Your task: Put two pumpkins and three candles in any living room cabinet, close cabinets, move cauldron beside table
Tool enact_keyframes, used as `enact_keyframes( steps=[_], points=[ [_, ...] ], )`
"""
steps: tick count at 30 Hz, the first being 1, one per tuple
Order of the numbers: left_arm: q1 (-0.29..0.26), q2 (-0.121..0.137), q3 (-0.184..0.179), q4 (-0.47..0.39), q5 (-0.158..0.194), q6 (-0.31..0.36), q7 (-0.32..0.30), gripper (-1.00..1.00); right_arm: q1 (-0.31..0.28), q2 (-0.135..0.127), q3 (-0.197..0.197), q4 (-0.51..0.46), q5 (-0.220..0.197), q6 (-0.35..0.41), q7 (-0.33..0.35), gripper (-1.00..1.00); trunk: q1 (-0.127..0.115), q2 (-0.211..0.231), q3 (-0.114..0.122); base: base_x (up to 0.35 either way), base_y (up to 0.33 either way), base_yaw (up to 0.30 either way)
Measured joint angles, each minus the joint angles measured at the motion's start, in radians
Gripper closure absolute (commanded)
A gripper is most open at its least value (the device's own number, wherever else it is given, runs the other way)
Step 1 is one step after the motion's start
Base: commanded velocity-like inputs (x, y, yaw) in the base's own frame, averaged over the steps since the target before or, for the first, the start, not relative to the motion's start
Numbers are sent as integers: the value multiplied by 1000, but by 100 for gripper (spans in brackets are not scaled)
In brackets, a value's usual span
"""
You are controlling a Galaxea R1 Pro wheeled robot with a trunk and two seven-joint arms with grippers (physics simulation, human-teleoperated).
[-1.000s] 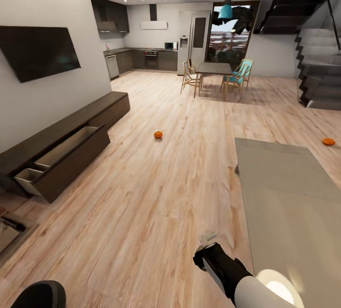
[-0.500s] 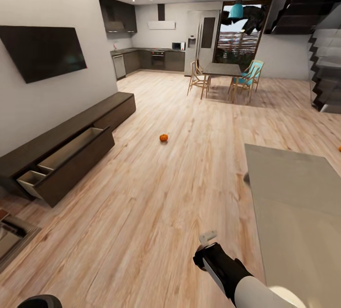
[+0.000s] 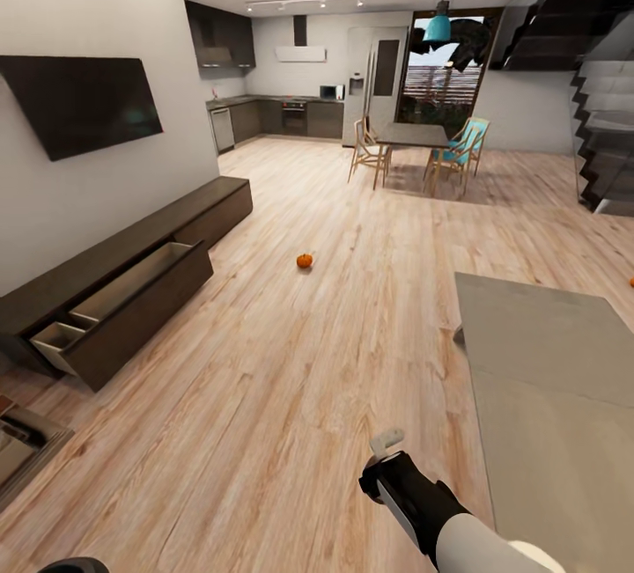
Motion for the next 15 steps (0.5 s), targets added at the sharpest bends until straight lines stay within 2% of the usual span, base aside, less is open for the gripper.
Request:
enact_keyframes(
  steps=[15],
  points=[
    [0, 0, 0, 0, 0, 0, 0, -100, 0, 0, 0, 0, -1, -5, 0, 100, 0, 0, 24, 0, 0, 0]
  ],
)
